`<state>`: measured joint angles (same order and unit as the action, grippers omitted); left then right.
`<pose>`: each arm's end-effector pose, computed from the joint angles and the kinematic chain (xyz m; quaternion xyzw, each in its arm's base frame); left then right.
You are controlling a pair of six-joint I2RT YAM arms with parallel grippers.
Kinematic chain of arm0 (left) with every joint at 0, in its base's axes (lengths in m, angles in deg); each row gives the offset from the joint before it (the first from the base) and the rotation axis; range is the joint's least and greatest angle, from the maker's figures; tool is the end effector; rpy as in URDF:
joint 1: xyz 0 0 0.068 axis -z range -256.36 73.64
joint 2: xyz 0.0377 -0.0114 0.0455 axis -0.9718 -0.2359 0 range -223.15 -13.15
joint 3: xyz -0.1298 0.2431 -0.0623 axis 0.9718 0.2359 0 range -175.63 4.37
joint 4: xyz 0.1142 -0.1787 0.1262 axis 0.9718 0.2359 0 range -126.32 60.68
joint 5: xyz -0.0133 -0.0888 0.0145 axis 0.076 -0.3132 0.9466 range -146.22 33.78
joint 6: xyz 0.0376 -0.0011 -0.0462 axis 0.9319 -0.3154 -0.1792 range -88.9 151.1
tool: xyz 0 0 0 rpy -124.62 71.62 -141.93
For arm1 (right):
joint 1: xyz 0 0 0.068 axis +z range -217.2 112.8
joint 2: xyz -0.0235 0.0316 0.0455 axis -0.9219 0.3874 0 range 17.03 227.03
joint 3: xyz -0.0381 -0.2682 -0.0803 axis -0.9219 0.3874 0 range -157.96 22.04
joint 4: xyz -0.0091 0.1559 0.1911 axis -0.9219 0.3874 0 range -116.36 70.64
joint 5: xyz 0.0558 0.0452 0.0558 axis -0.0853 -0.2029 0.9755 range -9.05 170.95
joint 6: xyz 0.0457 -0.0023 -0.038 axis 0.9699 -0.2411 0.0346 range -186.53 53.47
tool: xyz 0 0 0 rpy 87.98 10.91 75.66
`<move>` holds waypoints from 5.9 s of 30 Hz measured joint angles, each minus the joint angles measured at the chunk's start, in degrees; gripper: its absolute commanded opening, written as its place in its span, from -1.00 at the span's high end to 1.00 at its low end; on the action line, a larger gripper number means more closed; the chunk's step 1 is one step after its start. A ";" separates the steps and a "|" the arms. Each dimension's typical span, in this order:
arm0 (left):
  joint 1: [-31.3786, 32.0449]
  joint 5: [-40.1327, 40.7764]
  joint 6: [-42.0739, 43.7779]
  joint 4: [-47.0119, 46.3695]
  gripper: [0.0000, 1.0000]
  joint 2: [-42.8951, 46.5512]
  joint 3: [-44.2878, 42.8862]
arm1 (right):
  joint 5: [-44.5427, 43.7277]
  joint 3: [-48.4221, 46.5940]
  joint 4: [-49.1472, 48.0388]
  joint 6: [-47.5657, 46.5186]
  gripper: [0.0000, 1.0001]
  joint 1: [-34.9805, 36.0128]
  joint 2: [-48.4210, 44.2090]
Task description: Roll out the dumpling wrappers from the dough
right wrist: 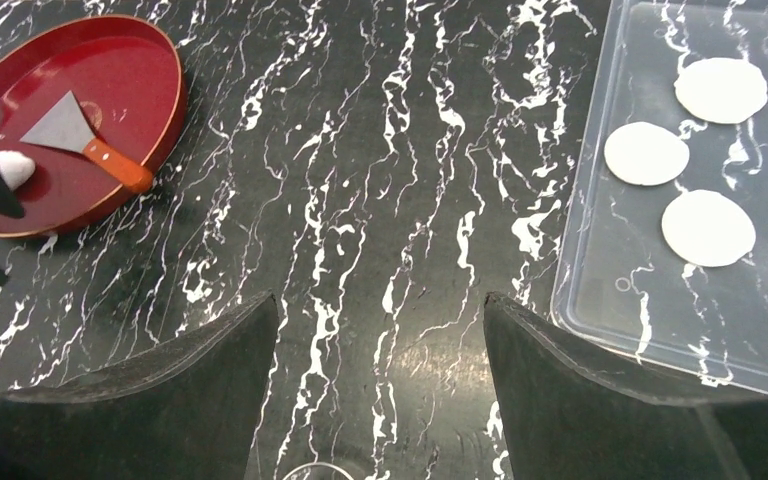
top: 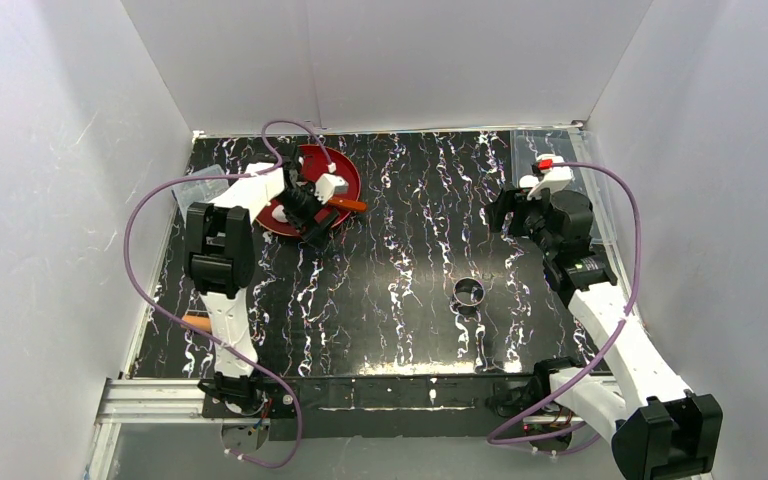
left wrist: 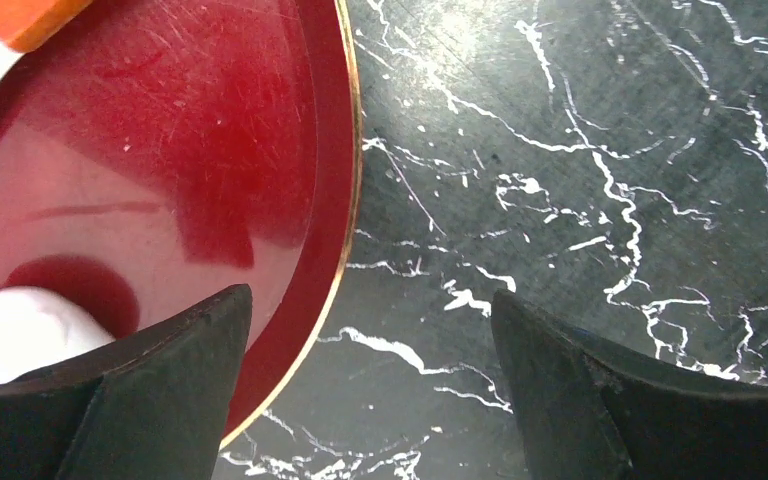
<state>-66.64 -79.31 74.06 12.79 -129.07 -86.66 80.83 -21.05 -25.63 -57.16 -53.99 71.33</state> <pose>0.3958 -0.0851 0.2081 0.4555 0.8571 -0.1509 0.1873 0.2061 0.0483 0.3260 -0.0255 0.7764 0.1225 0.6177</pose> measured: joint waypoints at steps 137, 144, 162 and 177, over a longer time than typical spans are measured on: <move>-32.44 -0.46 -11.23 -5.49 1.00 19.37 29.42 | -7.74 -41.99 37.48 -18.69 -0.44 31.10 44.28; -26.95 -8.22 -9.99 -2.43 1.00 22.64 28.28 | 0.94 -44.48 34.99 -13.18 -0.59 30.93 42.38; -3.34 -19.96 12.83 9.16 1.00 42.97 14.53 | 30.58 -74.05 30.42 28.06 -0.63 31.43 56.06; -0.63 -17.18 9.09 2.01 1.00 43.12 15.52 | 29.44 -75.58 33.90 32.50 -0.51 33.97 60.76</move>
<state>-67.28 -96.49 83.15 14.80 -85.94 -71.14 110.27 -96.63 8.27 -24.66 -20.03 132.10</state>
